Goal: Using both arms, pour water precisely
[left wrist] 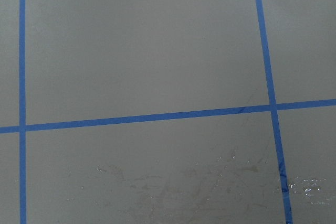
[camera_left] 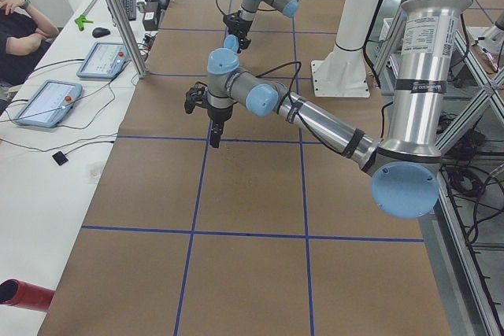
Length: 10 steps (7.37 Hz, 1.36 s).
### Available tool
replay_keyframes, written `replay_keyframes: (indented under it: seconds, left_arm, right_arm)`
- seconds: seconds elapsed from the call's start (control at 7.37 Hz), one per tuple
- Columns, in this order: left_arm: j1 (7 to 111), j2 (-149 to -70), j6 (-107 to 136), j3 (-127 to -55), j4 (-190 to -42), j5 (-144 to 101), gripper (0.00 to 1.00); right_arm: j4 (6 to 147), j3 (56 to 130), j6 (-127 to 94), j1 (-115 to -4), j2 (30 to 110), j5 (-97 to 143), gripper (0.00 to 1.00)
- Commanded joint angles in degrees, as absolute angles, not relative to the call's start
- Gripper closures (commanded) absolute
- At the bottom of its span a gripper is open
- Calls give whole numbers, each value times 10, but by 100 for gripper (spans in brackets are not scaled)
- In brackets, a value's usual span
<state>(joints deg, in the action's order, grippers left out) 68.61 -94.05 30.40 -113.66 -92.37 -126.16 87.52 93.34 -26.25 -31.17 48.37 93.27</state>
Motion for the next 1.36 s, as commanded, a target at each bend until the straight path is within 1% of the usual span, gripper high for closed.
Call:
replay_keyframes:
  seconds: [0.0,0.14,0.41,0.95,1.22]
  left_arm:
    - [686,-940,304,-1136,-924,-1261,0]
    - [686,-940,304,-1136,-924,-1261,0]
    - [686,-940,304,-1136,-923,-1261,0]
    - [687,-936,304,-1136,-921,-1272,0]
    - [686,-937,305,-1125,-922,-1274,0]
  right_arm:
    - [945,879,-231,-312,416,933,100]
    - [961,858,-222,-310,401,932,100]
    - [1035,793,-193,-308,332,919,100]
    - [1107,766,-192,-267,315,844,100]
    - [1190,742,-192,-257,276,817,100]
